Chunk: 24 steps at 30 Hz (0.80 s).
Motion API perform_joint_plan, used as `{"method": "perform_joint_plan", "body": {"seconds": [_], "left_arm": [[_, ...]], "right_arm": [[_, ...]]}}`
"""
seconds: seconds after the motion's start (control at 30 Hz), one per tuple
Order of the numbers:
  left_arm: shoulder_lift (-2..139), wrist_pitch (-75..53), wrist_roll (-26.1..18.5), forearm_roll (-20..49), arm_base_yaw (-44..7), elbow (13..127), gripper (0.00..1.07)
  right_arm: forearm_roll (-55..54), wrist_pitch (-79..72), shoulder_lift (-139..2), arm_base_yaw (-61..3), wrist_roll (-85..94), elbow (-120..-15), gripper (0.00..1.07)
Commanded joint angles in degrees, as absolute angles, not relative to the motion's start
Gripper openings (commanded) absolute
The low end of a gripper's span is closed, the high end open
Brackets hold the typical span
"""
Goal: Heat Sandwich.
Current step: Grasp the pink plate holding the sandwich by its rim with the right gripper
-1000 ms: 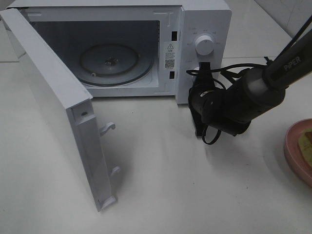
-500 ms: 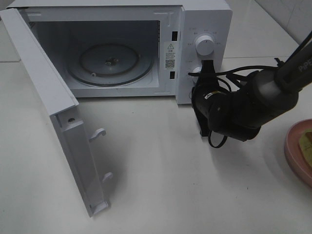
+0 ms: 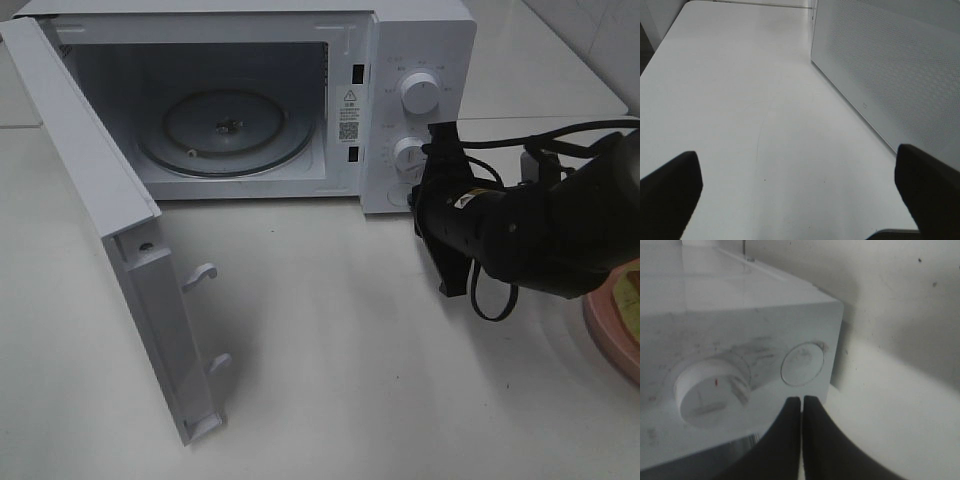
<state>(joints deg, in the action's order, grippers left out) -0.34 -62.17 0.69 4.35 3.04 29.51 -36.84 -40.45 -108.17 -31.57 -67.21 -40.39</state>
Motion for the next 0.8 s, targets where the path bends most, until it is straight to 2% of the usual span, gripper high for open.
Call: {"method": "perform_joint_plan", "body": {"seconds": [0.03, 0.23, 0.4, 0.67, 0.8], "left_arm": [[-1.2, -61.5, 0.9, 4.5, 2.6, 29.4, 0.98], [-1.2, -61.5, 0.9, 4.5, 2.6, 29.4, 0.98], [-1.2, -61.5, 0.9, 4.5, 2.6, 29.4, 0.98], [-1.2, -61.5, 0.9, 4.5, 2.6, 29.4, 0.98], [-1.2, -61.5, 0.9, 4.5, 2.6, 29.4, 0.98]], "right_arm": [[-30.6, -33.3, -104.8, -31.5, -64.5, -39.6, 0.02], [-20.5, -19.9, -100.0, -31.5, -59.6, -39.6, 0.04], [-19.4, -11.6, -96.9, -31.5, -50.9, -39.7, 0.04], [-19.7, 2.6, -90.0, -31.5, -25.0, -39.7, 0.04], [-16.1, 8.7, -87.2, -31.5, -14.8, -39.7, 0.06]]}}
